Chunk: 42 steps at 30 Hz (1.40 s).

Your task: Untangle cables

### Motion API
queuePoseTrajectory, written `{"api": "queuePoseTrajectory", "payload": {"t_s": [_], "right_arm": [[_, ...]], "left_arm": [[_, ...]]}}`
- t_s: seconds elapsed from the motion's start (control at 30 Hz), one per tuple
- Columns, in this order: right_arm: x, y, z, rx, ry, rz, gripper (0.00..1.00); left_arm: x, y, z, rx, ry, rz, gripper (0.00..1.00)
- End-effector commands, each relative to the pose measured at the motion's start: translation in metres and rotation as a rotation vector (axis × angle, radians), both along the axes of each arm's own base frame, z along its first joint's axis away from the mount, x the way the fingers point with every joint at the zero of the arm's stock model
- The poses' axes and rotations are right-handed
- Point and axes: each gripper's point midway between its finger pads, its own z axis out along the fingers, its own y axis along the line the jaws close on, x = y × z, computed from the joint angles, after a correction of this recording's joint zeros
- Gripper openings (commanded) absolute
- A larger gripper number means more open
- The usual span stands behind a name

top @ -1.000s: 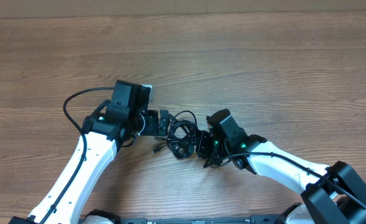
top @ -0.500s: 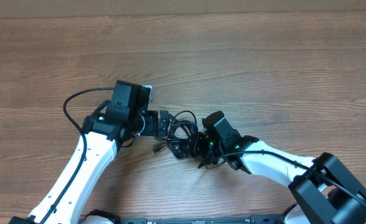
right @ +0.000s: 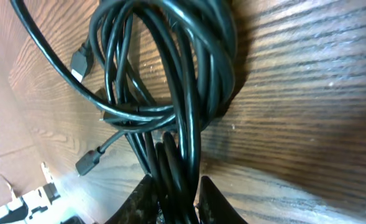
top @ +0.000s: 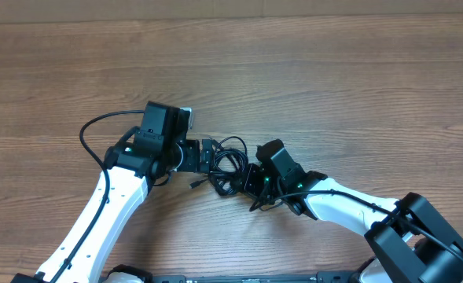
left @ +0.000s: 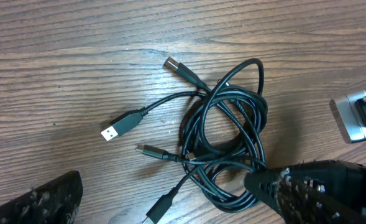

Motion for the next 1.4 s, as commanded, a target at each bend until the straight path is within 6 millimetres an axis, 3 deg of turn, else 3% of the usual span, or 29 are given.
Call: {"api": "queuePoseTrajectory", "payload": {"t_s": [0.0,0.2,0.33,0.57,0.87,1.13,1.37], "right_arm": [[0.006,0.001,-0.006,-0.024,-0.005,-0.020,0.21],[0.003,0.012,-0.016,0.004,0.009,0.015,0.17],[0.003,0.012,-0.016,0.003,0.009,0.014,0.04],[0.005,0.012,-0.013,0.008,-0.006,0.019,0.04],[0.032,0.010,0.040,0.002,-0.354,0.243,0.04],[0.050,-0.023,0.080,-0.124,-0.626,0.447,0.04],[0.051,-0.057,0.087,-0.327,-0.763,0.620,0.04]], "left_arm": [[0.005,0.004,0.008,0.008,-0.029,0.009,1.00],[0.005,0.004,0.009,0.008,-0.029,0.009,1.00],[0.005,0.005,0.008,0.011,-0.026,0.010,1.00],[0.002,0.008,0.006,0.025,-0.013,0.014,1.00],[0.000,0.008,0.005,0.037,-0.011,-0.005,1.00],[-0.001,0.003,0.007,0.016,-0.015,-0.037,1.00],[0.001,-0.009,0.026,-0.032,-0.096,-0.129,1.00]]}}
